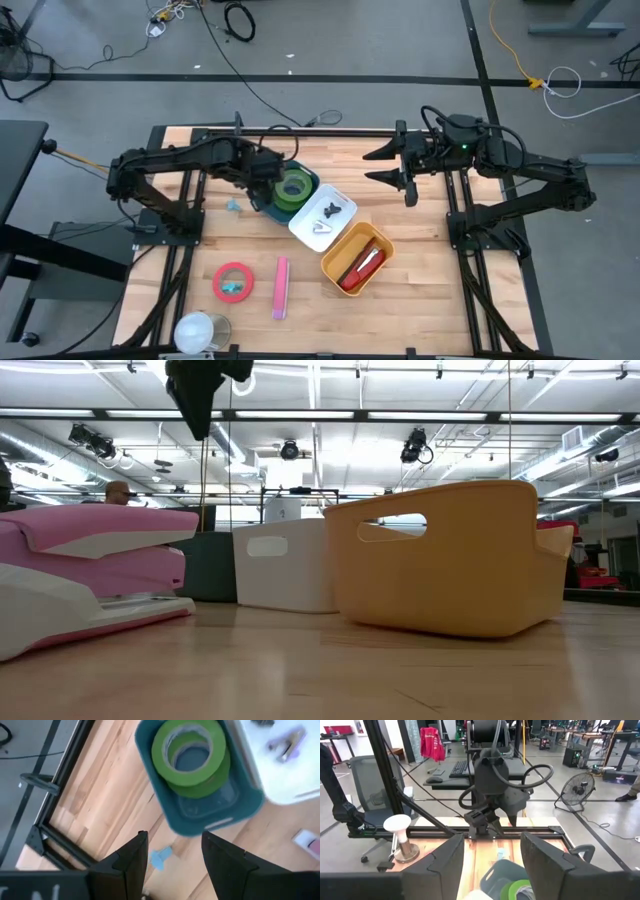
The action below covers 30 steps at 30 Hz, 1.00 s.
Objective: Pick and place Stapler, Stapler remover, tape
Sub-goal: Stack the pink tape on the green tape
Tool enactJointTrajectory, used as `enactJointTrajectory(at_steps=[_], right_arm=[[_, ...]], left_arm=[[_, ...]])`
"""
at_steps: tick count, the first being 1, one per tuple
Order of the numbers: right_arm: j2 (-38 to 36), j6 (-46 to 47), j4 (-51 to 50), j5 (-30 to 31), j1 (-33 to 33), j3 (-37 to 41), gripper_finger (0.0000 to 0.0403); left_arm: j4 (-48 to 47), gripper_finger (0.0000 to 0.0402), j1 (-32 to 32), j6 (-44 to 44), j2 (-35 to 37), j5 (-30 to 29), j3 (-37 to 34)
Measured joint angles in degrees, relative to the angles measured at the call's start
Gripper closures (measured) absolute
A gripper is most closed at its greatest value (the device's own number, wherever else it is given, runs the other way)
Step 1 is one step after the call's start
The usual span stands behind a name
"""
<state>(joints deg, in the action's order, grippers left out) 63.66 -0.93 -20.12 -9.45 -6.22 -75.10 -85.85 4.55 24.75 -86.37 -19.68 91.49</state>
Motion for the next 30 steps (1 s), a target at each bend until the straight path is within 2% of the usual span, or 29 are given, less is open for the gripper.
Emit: enactJointTrajectory(at_steps=[6,12,20,30], right_arm=[[0.0,-1.43,-0.49,-0.05,0.0,0.0,0.0209],[0.0,-1.7,-0.69,-0.46,-0.07,0.01,0.0209],[0.0,-1.73,-1.58,-0.48,-0.07,-0.01,0.0209],[0.0,-2.77,-1.84,-0.46,-0.13,-0.01,0.0209]], left_arm=[[0.87,0.0214,-0.62,-0.85,0.02,0.22,-0.18],[12.96,0.0214,-1.34,-6.08,3.18,0.51,-4.65],[26.02,0.0214,-2.07,-6.86,8.31,7.46,-15.33],[29.82,0.0214,-9.07,-5.9,10.03,14.05,-24.18]])
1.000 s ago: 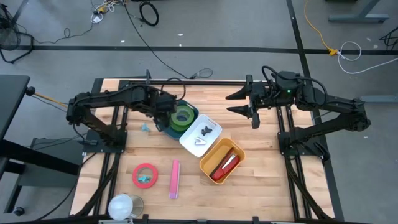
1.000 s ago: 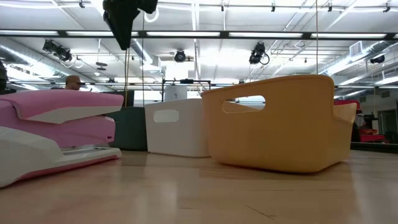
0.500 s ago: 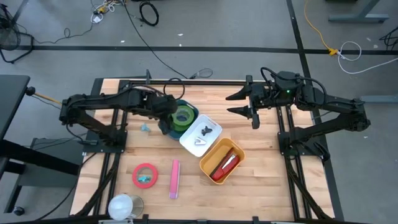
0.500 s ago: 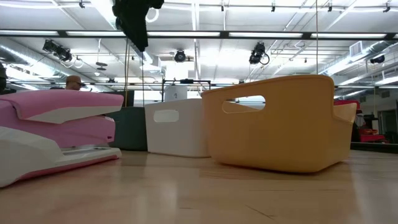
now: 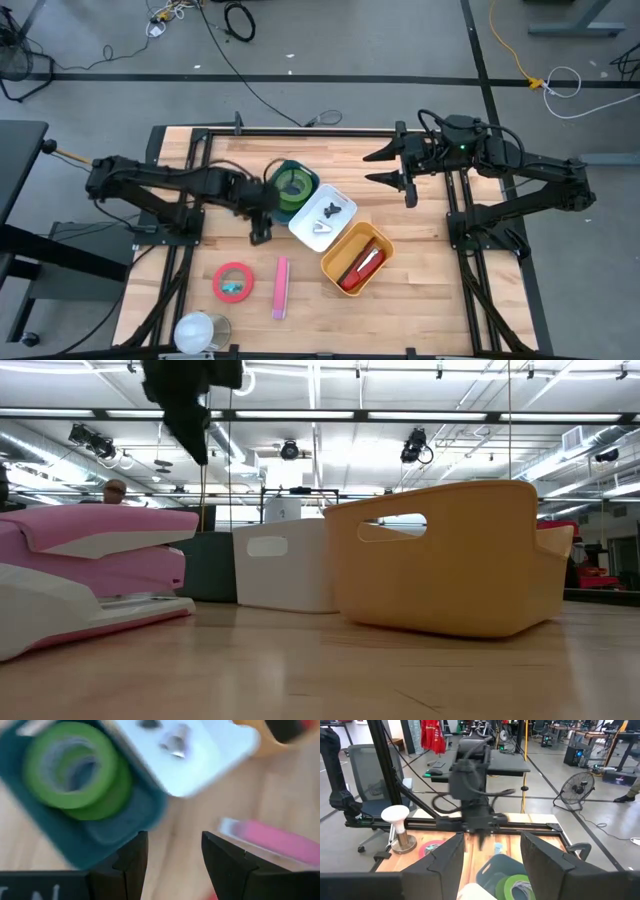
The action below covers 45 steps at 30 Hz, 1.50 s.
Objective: Pick and place Stapler, Stapler remover, tape
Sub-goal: Stack the pink tape on the green tape
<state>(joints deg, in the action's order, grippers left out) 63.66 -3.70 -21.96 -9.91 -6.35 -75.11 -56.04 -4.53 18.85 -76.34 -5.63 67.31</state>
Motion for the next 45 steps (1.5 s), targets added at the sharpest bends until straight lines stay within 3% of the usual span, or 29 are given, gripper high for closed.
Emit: enactJointTrajectory(at_steps=[5,16,41,45], right_arm=[[0.0,0.02,-0.04,0.24,-0.02,0.01,0.0209],[0.0,-0.02,-0.04,1.99,-0.05,0.01,0.0209],[0.0,-0.02,-0.02,1.97,-0.05,0.01,0.0209],[0.0,-0.04,-0.02,1.97,-0.05,0.01,0.0209]], left_arm=[[1.68,0.0214,-5.65,-0.04,0.07,4.01,-2.03],[2.73,0.0214,-14.77,1.68,0.01,4.02,-7.5],[2.53,0.0213,-24.38,2.97,-0.69,3.17,-7.94],[3.41,0.0213,-25.63,3.91,-0.65,2.96,-11.11]])
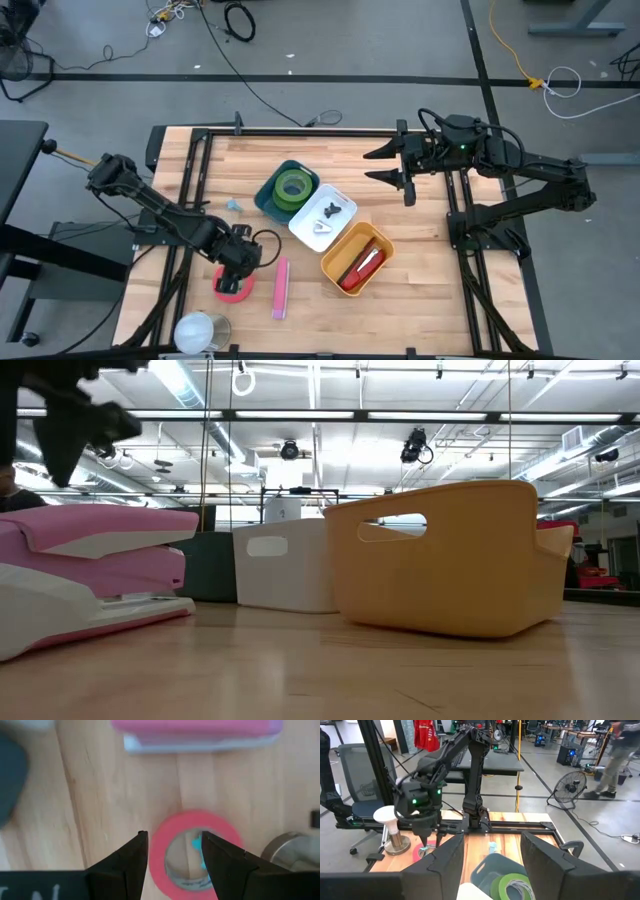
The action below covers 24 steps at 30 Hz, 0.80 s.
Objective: Pick and place Stapler, Stapler remover, tape
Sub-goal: Stack the pink tape on the green tape
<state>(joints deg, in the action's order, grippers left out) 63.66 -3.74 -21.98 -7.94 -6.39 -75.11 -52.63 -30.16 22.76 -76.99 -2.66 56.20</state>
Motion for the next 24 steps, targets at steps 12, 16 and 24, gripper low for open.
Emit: enactJointTrajectory(at_steps=[12,16,24], right_arm=[[0.0,0.21,0.0,0.0,0.0,0.0,0.0209],[0.0,0.23,0.0,0.0,0.0,0.0,0.0209],[0.0,0.23,-0.02,0.0,0.0,0.0,0.0209]], left_arm=[[5.53,0.0213,-0.51,2.65,0.0,1.08,-11.69],[7.82,0.0213,-0.6,4.01,0.0,1.47,-14.58],[12.58,0.0213,-0.97,4.15,0.0,4.86,-17.78]])
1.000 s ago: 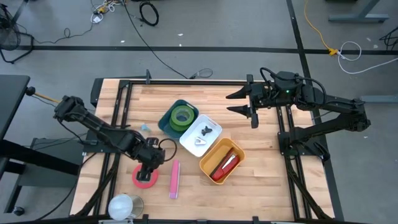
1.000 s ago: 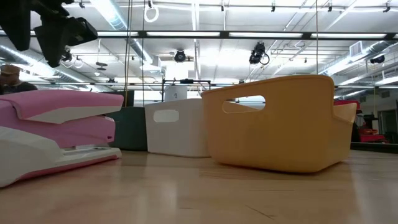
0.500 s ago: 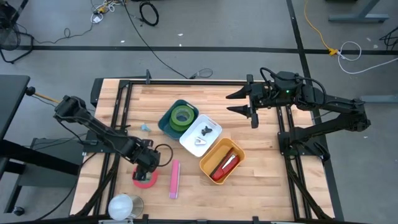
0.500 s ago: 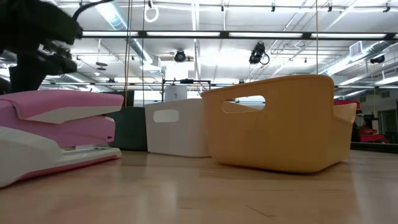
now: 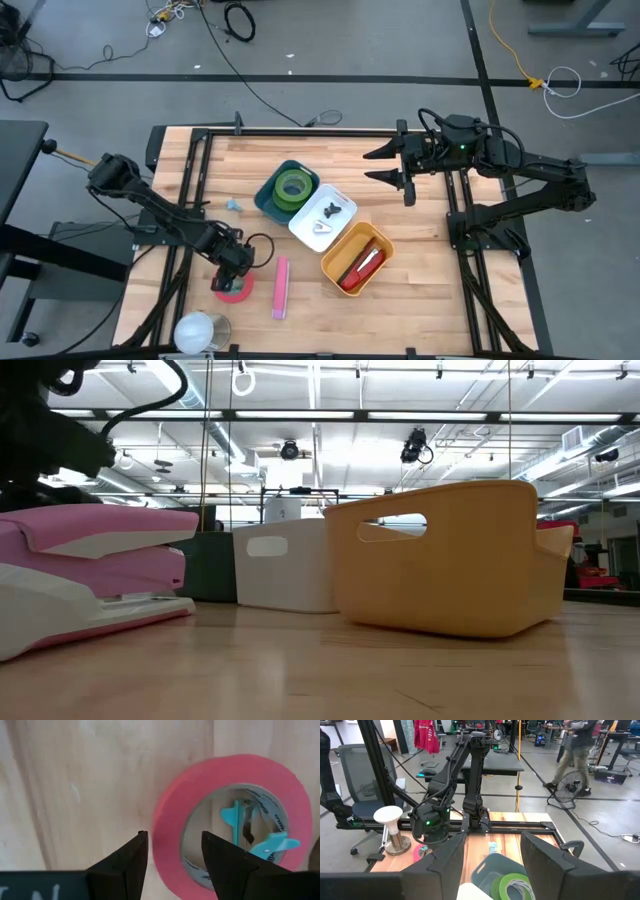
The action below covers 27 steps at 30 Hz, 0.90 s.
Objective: Pick and place Stapler, Stapler remover, tape
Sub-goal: Stack the pink tape on the green tape
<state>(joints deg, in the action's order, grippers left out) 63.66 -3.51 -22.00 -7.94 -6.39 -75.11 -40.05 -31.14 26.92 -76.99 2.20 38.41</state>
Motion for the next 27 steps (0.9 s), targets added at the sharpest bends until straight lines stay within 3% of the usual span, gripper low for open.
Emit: enactJointTrajectory(at_steps=[11,27], right_arm=[[0.0,-0.02,0.0,0.0,0.01,0.01,0.0209],[0.0,-0.02,-1.54,0.02,0.02,0.0,0.0209]], left_arm=[[0.94,0.0213,-3.1,-0.02,0.0,-4.52,-0.46],[0.85,0.0213,-4.53,-0.56,0.0,-6.58,-0.46]])
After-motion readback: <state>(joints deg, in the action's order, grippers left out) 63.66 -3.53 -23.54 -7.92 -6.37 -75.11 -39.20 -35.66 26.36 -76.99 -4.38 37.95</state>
